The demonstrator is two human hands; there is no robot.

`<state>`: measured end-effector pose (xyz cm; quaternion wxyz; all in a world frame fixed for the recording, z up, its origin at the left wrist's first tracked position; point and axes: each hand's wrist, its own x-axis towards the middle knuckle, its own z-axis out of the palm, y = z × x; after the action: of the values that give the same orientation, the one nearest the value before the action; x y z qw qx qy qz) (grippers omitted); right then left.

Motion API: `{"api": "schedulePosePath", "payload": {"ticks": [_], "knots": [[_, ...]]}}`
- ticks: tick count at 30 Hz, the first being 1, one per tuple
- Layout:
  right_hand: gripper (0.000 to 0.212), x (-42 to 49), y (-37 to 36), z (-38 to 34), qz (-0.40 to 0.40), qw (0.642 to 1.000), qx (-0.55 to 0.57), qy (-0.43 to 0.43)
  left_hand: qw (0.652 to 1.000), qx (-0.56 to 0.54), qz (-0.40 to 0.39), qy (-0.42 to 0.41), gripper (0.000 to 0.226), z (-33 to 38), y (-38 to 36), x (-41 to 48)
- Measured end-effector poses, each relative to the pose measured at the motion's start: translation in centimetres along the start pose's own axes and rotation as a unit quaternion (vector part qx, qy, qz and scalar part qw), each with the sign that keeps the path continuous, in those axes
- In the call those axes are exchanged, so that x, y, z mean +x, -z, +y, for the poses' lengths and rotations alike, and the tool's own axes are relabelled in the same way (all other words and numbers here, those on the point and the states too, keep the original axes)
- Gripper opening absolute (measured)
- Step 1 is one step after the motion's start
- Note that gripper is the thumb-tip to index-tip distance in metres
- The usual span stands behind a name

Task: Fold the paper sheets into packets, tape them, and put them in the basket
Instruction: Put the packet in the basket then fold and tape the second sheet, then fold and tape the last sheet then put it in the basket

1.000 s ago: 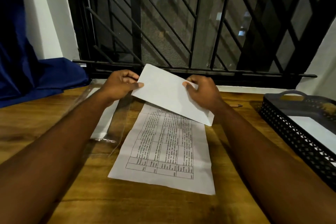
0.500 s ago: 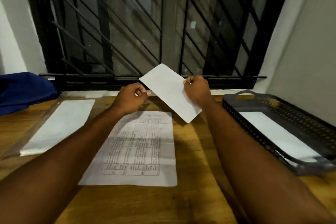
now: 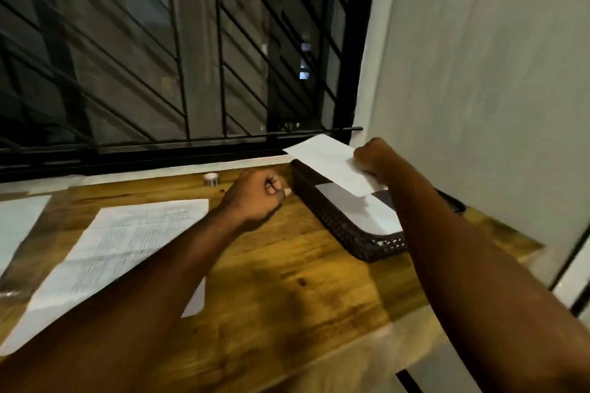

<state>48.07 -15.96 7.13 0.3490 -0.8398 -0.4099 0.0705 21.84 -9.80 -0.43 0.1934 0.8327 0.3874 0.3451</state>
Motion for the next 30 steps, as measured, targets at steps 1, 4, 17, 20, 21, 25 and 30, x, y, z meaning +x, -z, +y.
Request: {"api": "schedulePosePath", "payload": {"ticks": [1, 4, 17, 20, 21, 25, 30], "knots": [[0.03, -0.3, 0.5, 1.0, -0.028, 0.999, -0.03, -0.004, 1.0, 0.007, -0.001, 0.001, 0.016, 0.4, -0.7, 0.0], [0.025, -0.7, 1.3, 3.9, -0.078, 0.993, -0.084, -0.012, 0.999, 0.03, -0.016, 0.005, 0.018, 1.2, -2.7, 0.1], [0.045, 1.9, 1.3, 9.1, -0.121, 0.977, -0.178, 0.002, 0.973, 0.222, -0.064, -0.007, 0.054, -0.3, -7.3, -0.5], [0.06, 1.5, 0.8, 8.8, -0.139, 0.971, -0.196, -0.01, 0.973, 0.224, -0.054, -0.015, 0.054, -0.4, -7.4, -0.6], [0.066, 1.6, 0.6, 8.8, -0.14, 0.968, -0.207, -0.007, 0.973, 0.225, -0.055, -0.015, 0.054, -0.5, -7.4, -0.6], [0.07, 1.4, 0.7, 8.3, -0.152, 0.957, -0.246, 0.01, 0.971, 0.229, -0.059, -0.015, 0.056, -0.4, -7.3, -0.7], [0.052, -0.1, 1.5, 4.6, -0.068, 0.955, -0.264, 0.12, 0.975, 0.201, -0.092, -0.027, 0.056, -0.2, -6.2, -0.1]]}}
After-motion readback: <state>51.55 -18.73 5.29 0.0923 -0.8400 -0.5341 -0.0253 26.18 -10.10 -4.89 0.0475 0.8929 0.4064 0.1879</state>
